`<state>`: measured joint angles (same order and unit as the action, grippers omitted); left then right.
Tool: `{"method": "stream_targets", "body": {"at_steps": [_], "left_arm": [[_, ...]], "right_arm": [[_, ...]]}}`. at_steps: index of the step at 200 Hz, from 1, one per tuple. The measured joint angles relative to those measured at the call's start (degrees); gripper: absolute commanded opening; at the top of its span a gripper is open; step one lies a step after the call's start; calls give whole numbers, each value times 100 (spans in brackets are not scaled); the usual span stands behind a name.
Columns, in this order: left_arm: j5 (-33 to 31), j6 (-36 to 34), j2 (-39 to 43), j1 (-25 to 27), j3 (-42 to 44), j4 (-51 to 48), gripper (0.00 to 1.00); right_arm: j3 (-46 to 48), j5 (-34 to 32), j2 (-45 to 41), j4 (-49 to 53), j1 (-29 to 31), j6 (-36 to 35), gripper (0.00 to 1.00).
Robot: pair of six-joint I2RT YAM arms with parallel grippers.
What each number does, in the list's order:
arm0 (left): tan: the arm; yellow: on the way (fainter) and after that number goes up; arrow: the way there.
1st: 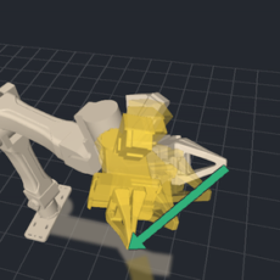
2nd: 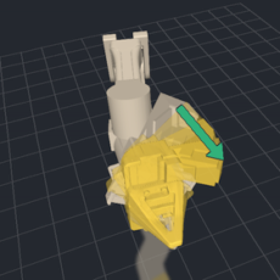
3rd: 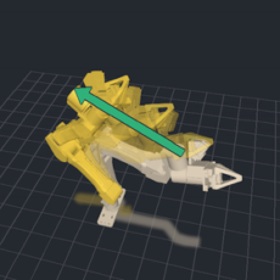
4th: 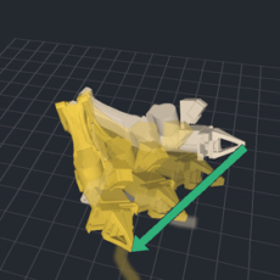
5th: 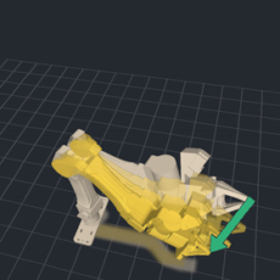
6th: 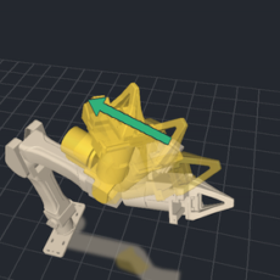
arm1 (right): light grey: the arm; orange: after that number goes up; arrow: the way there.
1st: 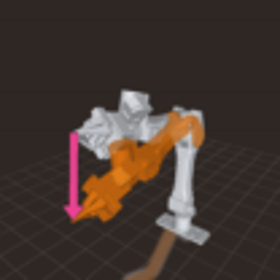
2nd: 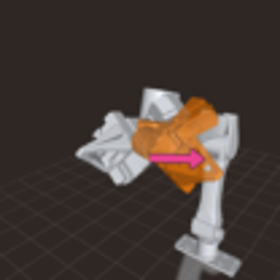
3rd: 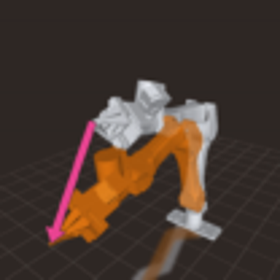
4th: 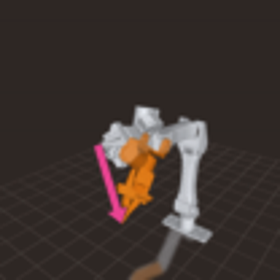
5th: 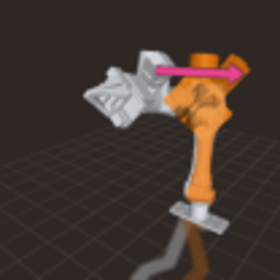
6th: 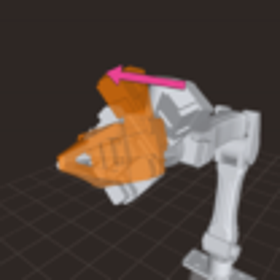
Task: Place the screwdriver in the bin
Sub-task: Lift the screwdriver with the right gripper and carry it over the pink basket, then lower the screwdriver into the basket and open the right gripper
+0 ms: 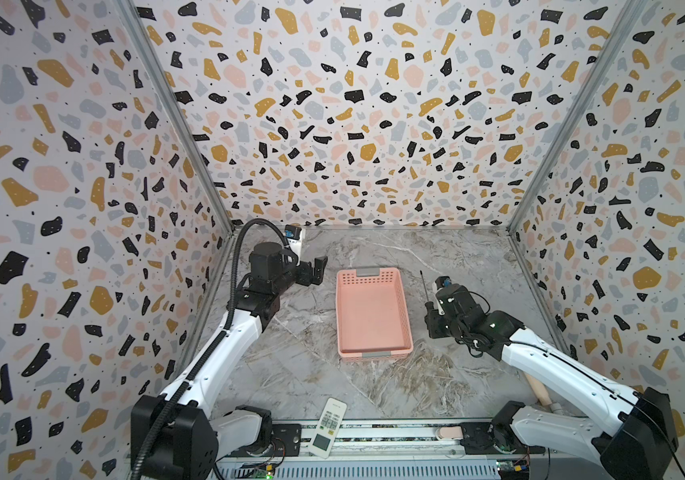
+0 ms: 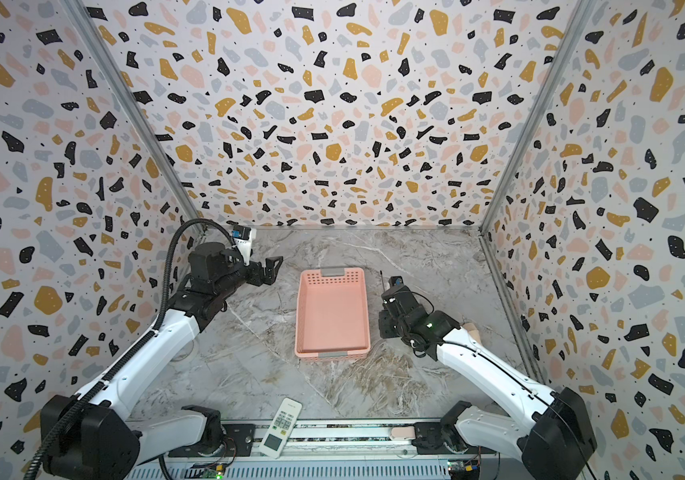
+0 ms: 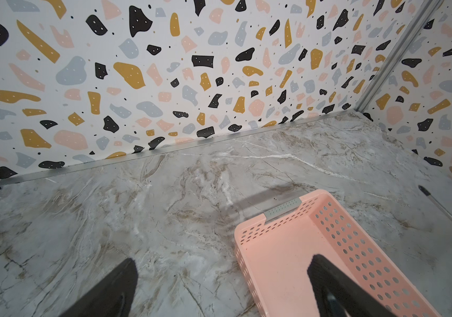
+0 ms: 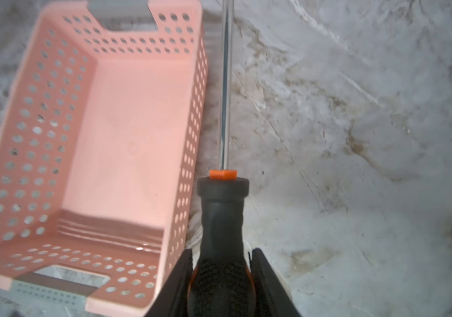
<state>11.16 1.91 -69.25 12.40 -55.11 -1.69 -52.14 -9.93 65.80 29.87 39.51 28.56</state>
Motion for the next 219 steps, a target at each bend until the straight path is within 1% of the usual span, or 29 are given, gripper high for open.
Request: {"method": "stream_targets", "body": {"at_steps": [27, 79, 116, 171, 219], "left_arm": [[-68, 0, 0, 0, 0, 0, 100], [-188, 24, -81, 0, 0, 2, 100], [-339, 74, -98, 0, 0, 24, 100], [-542, 87, -101, 0, 0, 48, 100], [-605, 87, -116, 0, 0, 48, 100]], "right_arm": [[-538, 24, 540, -153, 175, -90, 19], [-1467, 205, 2111, -619, 654, -297, 19], [-1821, 334, 2905, -953, 872, -367, 19], [-1832, 584, 3661, -1139, 905, -424, 19], [-1827, 684, 3797, -1270, 905, -422, 20]]}}
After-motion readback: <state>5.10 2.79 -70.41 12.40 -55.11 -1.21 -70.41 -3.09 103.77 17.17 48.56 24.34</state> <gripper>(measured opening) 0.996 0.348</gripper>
